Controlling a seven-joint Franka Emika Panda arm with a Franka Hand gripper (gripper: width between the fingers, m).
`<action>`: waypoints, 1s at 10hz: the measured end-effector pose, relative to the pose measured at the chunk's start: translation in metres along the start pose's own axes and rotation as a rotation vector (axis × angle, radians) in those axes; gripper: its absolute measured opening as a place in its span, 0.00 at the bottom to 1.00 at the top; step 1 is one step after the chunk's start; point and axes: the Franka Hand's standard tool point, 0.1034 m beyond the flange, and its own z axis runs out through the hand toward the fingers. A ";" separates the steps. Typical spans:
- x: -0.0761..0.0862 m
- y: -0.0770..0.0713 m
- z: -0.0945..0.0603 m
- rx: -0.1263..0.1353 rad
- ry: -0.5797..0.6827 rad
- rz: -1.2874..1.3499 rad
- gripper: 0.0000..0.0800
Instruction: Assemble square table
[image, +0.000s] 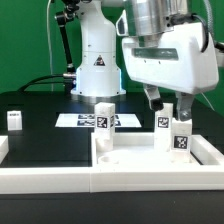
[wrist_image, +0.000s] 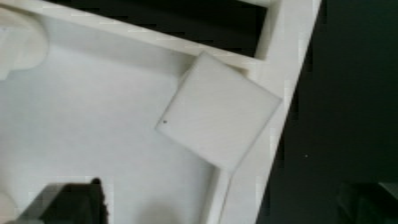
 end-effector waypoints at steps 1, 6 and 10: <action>0.001 0.000 0.000 -0.001 0.001 0.000 0.81; 0.054 0.020 -0.009 -0.124 -0.032 -0.358 0.81; 0.089 0.025 -0.015 -0.136 -0.021 -0.378 0.81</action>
Offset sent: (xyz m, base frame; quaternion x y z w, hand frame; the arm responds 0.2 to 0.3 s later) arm -0.0013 -0.0232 -0.0023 -0.1333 -0.0121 -0.2391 0.9617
